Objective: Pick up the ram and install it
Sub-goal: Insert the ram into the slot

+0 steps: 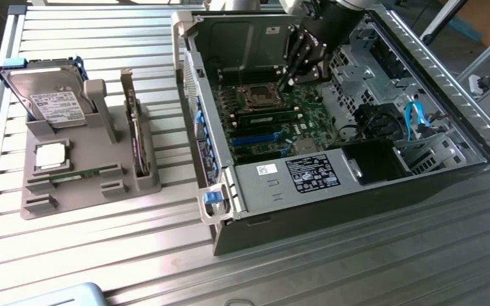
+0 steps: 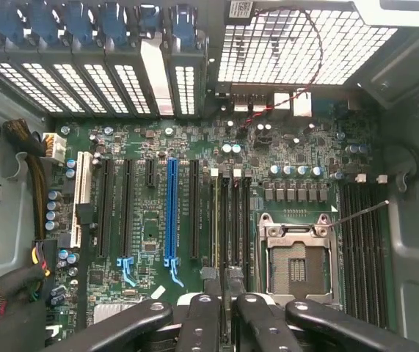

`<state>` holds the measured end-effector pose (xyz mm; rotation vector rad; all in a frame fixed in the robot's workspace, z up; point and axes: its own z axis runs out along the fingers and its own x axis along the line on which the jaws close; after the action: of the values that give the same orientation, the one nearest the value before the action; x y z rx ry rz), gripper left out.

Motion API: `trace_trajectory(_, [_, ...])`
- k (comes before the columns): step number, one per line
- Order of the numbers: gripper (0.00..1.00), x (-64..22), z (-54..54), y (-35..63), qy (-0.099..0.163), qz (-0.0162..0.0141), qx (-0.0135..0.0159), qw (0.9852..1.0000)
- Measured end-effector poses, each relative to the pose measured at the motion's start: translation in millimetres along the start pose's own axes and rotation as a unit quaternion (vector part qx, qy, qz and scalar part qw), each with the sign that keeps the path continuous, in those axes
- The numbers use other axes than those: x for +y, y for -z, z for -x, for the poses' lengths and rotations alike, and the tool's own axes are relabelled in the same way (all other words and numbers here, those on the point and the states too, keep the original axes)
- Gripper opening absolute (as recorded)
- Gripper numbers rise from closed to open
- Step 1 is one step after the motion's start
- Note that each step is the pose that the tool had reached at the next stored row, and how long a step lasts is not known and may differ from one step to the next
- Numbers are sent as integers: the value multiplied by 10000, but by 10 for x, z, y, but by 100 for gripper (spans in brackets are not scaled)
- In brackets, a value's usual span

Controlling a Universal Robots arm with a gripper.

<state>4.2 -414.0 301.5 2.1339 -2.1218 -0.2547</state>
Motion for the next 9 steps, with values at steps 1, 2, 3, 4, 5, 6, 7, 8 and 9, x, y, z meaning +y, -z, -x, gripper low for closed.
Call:
trace_trajectory(1, [17, 7, 0, -1, 4, -113, 4, 9999])
trace_trajectory(2, [17, 17, 0, -6, 8, -272, 3, 9996])
trace_trajectory(3, [17, 29, 0, -10, 15, -456, 4, 9990])
trace_trajectory(4, [17, 43, 0, -14, 21, -652, 6, 9979])
trace_trajectory(5, [17, 54, 0, -17, 25, -791, 7, 9969])
trace_trajectory(6, [17, 58, 0, -21, 29, -896, 7, 9960])
trace_trajectory(7, [17, 60, 0, -25, 31, -980, 6, 9952])
trace_trajectory(8, [17, 59, 0, -30, 34, -1050, 6, 9945])
trace_trajectory(9, [17, 58, 0, -35, 36, -1109, 4, 9938])
